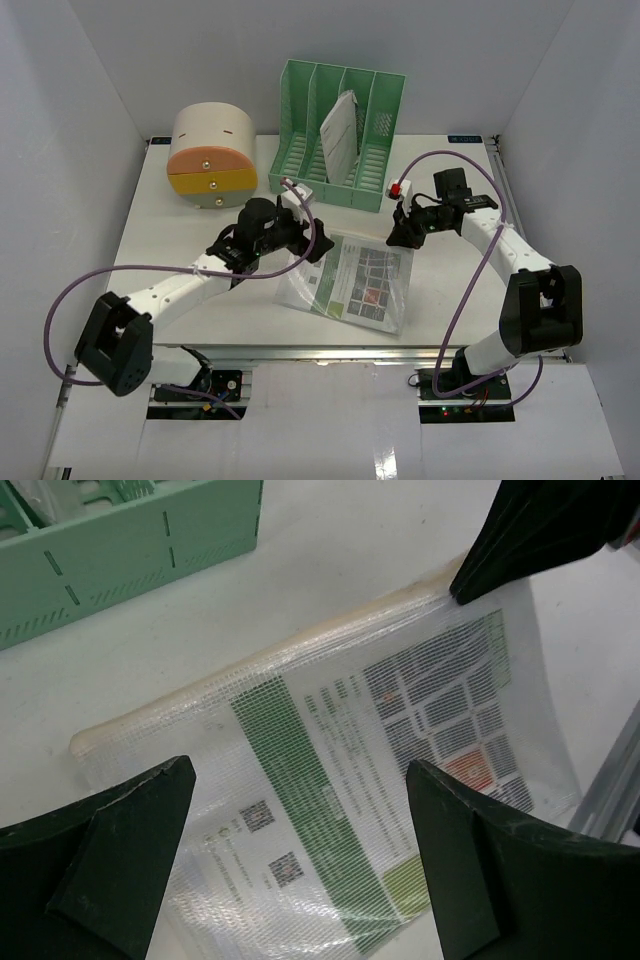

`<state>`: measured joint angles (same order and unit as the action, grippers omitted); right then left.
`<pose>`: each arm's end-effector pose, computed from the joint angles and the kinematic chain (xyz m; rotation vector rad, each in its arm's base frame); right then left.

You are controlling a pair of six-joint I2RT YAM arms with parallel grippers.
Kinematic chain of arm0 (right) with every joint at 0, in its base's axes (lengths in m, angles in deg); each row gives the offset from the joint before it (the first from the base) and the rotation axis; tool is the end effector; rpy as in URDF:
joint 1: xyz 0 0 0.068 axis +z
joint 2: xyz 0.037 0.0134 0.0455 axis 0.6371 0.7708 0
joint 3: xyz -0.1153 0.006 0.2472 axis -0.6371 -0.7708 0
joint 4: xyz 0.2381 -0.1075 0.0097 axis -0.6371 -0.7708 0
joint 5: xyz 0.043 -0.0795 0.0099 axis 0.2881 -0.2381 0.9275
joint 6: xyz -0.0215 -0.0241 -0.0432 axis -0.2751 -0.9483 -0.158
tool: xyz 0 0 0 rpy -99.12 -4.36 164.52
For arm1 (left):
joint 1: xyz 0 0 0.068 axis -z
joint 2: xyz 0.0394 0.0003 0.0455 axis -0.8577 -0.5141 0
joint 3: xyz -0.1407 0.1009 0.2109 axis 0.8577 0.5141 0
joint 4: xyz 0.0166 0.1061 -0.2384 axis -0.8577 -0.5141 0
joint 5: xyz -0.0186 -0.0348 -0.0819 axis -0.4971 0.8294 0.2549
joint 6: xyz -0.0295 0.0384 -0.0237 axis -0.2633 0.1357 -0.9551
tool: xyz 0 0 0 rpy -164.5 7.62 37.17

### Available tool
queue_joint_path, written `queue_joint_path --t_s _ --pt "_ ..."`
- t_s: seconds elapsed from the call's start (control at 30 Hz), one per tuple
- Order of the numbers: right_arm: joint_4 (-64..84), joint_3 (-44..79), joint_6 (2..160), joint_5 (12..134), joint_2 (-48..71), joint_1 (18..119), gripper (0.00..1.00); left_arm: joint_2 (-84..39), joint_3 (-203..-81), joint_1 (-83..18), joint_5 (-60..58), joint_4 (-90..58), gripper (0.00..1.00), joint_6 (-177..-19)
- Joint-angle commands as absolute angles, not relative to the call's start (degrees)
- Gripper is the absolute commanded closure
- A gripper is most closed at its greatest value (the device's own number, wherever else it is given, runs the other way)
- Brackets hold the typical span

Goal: Organize the desk

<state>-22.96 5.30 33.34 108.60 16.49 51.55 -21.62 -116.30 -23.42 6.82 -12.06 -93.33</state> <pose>0.2943 0.0875 0.2546 -1.2767 1.9327 0.7148 0.2338 -0.1795 0.2646 0.6736 1.9049 -0.7557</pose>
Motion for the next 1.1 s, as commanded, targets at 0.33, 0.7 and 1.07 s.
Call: queue_joint_path --t_s 0.33,0.7,1.07 --pt "-24.3 3.8 29.9 110.7 11.3 52.1 0.92 -35.1 -120.6 -46.1 41.1 0.0 0.02 -106.0" --pt "-24.6 3.3 29.7 112.2 9.4 52.7 0.92 -44.0 -117.7 -48.5 44.3 7.1 0.02 -110.5" --pt "-26.0 3.9 29.6 112.9 6.8 53.4 0.92 -54.4 -119.6 -48.4 44.5 11.9 0.02 -112.5"
